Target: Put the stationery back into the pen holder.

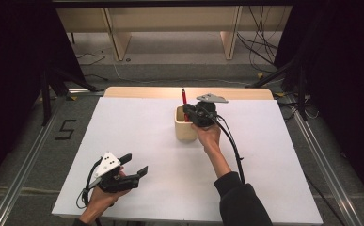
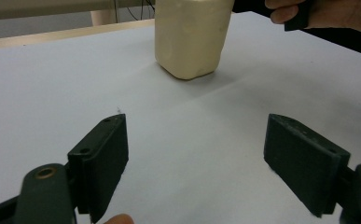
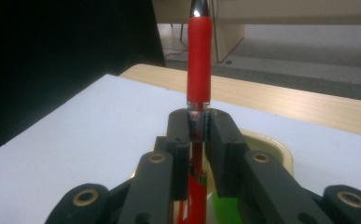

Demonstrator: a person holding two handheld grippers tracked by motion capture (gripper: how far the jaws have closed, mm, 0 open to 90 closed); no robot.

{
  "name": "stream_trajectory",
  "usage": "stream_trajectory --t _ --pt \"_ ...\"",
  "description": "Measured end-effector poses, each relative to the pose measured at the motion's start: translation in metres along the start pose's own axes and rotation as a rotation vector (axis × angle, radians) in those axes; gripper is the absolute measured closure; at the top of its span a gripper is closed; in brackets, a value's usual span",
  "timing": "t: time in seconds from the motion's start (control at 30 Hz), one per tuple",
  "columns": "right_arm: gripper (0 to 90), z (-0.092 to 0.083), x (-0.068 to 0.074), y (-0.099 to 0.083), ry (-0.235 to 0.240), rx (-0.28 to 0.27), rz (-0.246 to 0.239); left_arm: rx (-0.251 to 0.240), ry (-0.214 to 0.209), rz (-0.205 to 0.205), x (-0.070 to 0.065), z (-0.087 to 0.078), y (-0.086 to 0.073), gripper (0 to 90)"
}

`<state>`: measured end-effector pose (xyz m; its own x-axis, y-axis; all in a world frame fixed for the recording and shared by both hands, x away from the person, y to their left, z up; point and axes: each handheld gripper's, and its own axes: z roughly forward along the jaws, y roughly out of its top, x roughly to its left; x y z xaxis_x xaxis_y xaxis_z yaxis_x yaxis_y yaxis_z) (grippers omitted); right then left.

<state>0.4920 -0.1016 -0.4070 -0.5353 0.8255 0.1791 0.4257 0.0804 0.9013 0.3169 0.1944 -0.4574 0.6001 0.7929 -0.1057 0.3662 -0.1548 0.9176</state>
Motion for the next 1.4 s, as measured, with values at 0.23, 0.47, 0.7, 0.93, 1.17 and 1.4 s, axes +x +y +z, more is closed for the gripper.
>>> stream_trajectory --t 0.23,0.47,0.7,0.93,1.17,1.4 --pt "75.9 -0.001 -0.002 -0.004 -0.022 0.02 -0.009 0.001 0.0 0.001 0.0 0.0 0.0 21.4" --pt "49.9 -0.011 -0.002 0.002 -0.017 0.022 0.005 0.0 0.001 0.0 0.0 0.0 0.0 21.3" --pt "44.8 -0.03 -0.005 0.007 -0.004 0.013 -0.012 0.001 0.002 -0.001 0.0 0.0 0.0 21.3" --pt "41.4 -0.043 -0.007 0.004 0.028 0.022 -0.02 0.005 0.001 0.0 0.0 0.001 0.0 21.2" --pt "37.9 -0.055 -0.005 0.0 0.061 0.031 -0.036 0.0 -0.009 -0.023 0.002 0.0 0.0 21.2" --pt "34.1 -0.068 -0.003 -0.004 0.091 0.032 -0.063 0.007 -0.019 -0.034 0.001 0.001 0.0 20.9"
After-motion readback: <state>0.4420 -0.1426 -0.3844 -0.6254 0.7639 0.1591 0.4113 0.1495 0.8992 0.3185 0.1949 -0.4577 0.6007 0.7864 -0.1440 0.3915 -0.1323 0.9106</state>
